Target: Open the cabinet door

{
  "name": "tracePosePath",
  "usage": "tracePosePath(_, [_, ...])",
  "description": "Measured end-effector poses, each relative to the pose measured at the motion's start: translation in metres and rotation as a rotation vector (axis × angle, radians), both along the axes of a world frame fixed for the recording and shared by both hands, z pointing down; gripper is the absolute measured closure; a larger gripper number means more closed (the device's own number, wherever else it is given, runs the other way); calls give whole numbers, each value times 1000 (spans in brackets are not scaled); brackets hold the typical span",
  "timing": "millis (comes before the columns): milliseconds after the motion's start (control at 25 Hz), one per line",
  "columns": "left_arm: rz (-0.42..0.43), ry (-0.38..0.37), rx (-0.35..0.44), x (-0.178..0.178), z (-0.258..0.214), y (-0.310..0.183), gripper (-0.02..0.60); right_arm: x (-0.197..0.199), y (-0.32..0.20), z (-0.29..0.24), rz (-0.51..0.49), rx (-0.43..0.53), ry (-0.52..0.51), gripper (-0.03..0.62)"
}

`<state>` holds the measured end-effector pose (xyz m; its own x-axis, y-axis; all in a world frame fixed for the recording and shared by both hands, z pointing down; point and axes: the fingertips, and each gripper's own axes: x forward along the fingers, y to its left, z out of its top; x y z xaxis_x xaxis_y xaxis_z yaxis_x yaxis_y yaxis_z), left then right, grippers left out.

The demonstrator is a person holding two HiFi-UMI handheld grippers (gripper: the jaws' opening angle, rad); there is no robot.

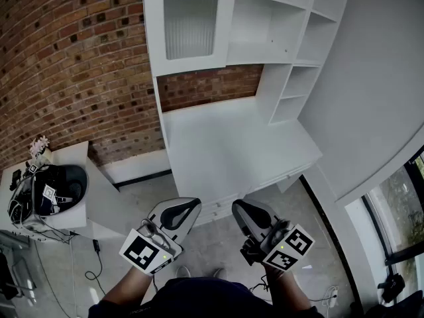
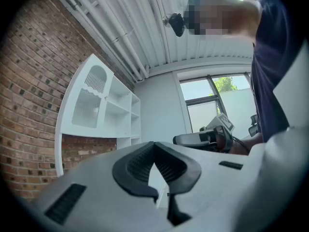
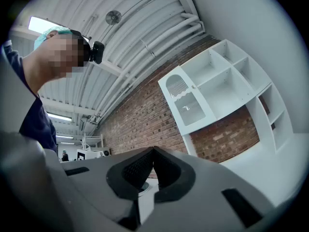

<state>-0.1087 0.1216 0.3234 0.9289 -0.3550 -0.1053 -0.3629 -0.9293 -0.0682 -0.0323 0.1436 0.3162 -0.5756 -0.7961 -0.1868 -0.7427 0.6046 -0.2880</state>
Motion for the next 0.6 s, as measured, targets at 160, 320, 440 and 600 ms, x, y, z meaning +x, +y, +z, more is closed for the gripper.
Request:
tracePosePath(160, [1, -1, 14, 11, -3, 4, 577, 10, 4, -3, 0, 15, -1, 568])
tracePosePath(320, [0, -10, 13, 23, -3, 12, 577, 21, 11, -2, -2, 9, -9, 568])
tracePosePath(440, [0, -14, 15, 35, -2, 22, 577, 31, 21, 0, -7, 11, -14, 568])
tracePosePath(600, [-6, -29, 15, 58, 3, 36, 577, 52, 35, 2, -9, 12, -25, 567])
